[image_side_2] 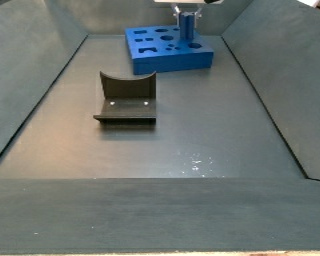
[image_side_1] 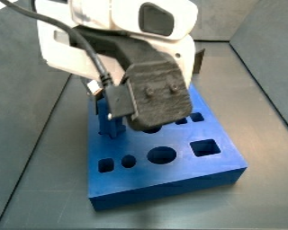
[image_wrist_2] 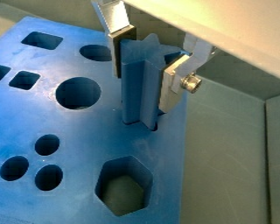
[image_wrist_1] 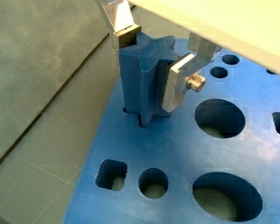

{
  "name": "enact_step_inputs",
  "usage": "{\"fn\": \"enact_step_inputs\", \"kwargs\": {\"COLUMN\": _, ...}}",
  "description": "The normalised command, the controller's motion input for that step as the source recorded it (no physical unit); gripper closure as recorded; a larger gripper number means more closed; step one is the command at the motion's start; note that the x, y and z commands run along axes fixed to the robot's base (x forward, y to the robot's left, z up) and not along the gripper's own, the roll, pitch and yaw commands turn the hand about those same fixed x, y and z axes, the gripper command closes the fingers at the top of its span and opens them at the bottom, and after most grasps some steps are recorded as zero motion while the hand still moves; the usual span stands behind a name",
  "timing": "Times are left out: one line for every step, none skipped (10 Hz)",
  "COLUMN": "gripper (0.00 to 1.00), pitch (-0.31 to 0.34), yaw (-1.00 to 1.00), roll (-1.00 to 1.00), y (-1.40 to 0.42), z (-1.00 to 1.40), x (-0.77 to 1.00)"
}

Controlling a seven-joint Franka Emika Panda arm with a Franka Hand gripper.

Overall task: Pick up the star object. Move up. Place the star object on the fixture. Regrasp the star object. Move to above the board. Insert the star object.
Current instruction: Insert the star object.

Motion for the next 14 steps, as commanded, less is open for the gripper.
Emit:
{"fn": "enact_step_inputs", "kwargs": {"gripper": 1.00, "pitch": -0.326, "yaw": 0.00, "roll": 0.23, "y": -0.18, "z": -0.94, "x": -0.07}}
{"fn": "enact_step_inputs", "kwargs": {"gripper": 1.00, "pitch": -0.326, "yaw": 0.00, "roll": 0.20, "y": -0.21, "z": -0.96, "x": -0.06}}
{"fn": "enact_step_inputs", "kwargs": {"gripper": 1.00, "pitch": -0.309, "yaw": 0.00, "roll": 0.20, "y": -0.21, "z": -0.98, "x": -0.08}}
{"fn": "enact_step_inputs", "kwargs": {"gripper": 1.00, "pitch": -0.271, "yaw": 0.00, "roll": 0.18, "y": -0.19, "z": -1.00, "x": -0.05}}
{"fn": "enact_step_inputs", "kwargs": {"gripper": 1.00, "pitch": -0.254, "yaw": 0.00, "roll": 0.18, "y": -0.17, "z": -1.00, "x": -0.06}}
{"fn": "enact_step_inputs", "kwargs": {"gripper": 1.00, "pitch": -0.197, "yaw": 0.00, "roll": 0.15, "y": -0.18, "z": -1.00, "x": -0.03}}
{"fn": "enact_step_inputs", "kwargs": {"gripper": 1.00, "pitch": -0.146, "yaw": 0.00, "roll": 0.13, "y": -0.19, "z": -1.00, "x": -0.04}}
{"fn": "enact_step_inputs", "kwargs": {"gripper": 1.00, "pitch": -0.077, "yaw": 0.02, "roll": 0.13, "y": -0.15, "z": -1.00, "x": -0.02}}
{"fn": "enact_step_inputs", "kwargs": {"gripper": 1.00, "pitch": -0.043, "yaw": 0.02, "roll": 0.10, "y": -0.14, "z": -1.00, "x": 0.00}}
{"fn": "enact_step_inputs", "kwargs": {"gripper": 1.00, "pitch": -0.194, "yaw": 0.00, "roll": 0.06, "y": -0.01, "z": -1.00, "x": 0.25}}
{"fn": "enact_step_inputs", "kwargs": {"gripper": 1.00, "pitch": 0.000, "yaw": -0.01, "roll": 0.00, "y": 0.00, "z": 0.00, "x": 0.00}}
{"fn": "enact_step_inputs", "kwargs": {"gripper": 1.00, "pitch": 0.000, "yaw": 0.00, "roll": -0.02, "y": 0.00, "z": 0.00, "x": 0.00}}
{"fn": "enact_step_inputs", "kwargs": {"gripper": 1.00, "pitch": -0.389, "yaw": 0.00, "roll": 0.15, "y": 0.00, "z": -0.90, "x": -0.12}}
{"fn": "enact_step_inputs", "kwargs": {"gripper": 1.00, "pitch": -0.054, "yaw": 0.00, "roll": 0.07, "y": 0.00, "z": -1.00, "x": -0.12}}
